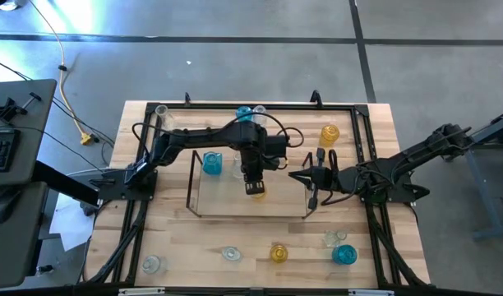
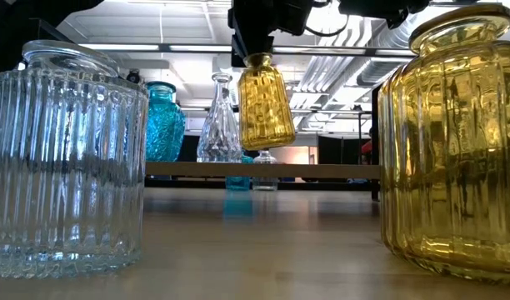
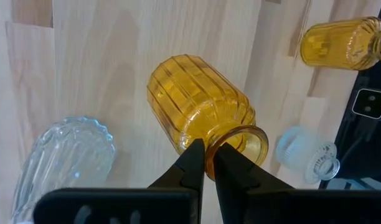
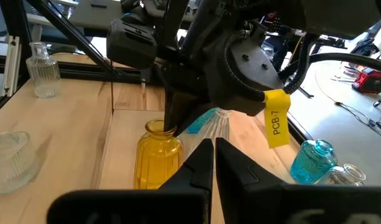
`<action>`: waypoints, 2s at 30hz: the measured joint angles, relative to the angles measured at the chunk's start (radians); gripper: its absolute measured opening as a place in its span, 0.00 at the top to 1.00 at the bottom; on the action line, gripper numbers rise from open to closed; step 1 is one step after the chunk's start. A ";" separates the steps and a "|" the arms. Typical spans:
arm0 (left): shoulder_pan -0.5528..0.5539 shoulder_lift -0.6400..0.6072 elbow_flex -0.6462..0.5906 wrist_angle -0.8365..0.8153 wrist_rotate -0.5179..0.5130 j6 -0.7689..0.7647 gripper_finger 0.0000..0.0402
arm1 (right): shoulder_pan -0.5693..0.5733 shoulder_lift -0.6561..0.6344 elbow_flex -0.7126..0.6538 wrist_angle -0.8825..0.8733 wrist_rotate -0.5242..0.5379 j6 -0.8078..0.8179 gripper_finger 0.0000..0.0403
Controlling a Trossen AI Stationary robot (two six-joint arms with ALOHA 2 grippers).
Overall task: Sort vases onto shelf
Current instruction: Put the bottom left yellow vase on the shelf
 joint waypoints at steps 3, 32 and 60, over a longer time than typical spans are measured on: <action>0.000 0.005 0.000 0.006 0.000 -0.002 0.96 | 0.000 0.000 0.000 0.000 0.000 0.000 1.00; -0.009 0.037 0.019 0.013 -0.001 0.034 0.73 | 0.000 0.000 0.000 -0.004 0.000 0.000 1.00; -0.107 -0.130 0.018 0.062 -0.222 0.143 0.84 | 0.000 0.000 0.000 -0.009 0.000 0.000 1.00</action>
